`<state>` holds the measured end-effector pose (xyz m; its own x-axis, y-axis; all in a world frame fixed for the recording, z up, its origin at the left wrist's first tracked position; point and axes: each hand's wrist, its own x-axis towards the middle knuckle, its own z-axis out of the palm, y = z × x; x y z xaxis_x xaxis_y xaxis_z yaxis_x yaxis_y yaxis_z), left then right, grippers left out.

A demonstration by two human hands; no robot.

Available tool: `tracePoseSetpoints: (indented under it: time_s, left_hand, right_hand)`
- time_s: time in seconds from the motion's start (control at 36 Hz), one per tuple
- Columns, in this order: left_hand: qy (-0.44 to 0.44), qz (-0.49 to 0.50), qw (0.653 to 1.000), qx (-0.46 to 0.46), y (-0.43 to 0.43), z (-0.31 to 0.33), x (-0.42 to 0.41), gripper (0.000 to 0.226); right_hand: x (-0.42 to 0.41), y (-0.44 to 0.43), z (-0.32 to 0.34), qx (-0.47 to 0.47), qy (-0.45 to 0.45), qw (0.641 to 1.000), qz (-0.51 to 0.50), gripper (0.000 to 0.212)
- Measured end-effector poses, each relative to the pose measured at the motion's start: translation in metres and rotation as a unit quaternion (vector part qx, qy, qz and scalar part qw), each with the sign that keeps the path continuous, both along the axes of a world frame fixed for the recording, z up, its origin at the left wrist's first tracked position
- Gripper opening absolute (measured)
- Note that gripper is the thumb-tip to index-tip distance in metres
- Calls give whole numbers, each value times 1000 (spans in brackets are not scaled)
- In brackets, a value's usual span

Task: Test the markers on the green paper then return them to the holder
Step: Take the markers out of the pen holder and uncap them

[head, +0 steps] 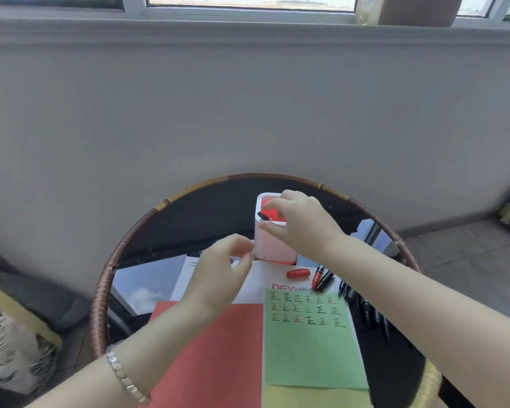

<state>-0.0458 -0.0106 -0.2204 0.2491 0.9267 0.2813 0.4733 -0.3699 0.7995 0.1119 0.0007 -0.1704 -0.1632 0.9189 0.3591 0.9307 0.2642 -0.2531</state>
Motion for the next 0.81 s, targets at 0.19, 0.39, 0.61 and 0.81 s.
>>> tracePoseSetpoints:
  time_s: [0.19,0.39,0.61,0.81]
  left_hand:
    - [-11,8,1000,-17,9,18,-5,23]
    - [-45,-9,995,87,-4,28,9,37]
    - [-8,-140,987,76,-27,38,25,12]
    - [53,-186,980,48,-48,26,34,22]
  right_hand:
    - [-10,8,-10,49,10,998,-43,23]
    - [-15,-15,16,200,161,966,-14,18]
    - [-13,-87,39,157,507,847,-11,13]
    - [0,-98,1,-79,589,800,-85,23]
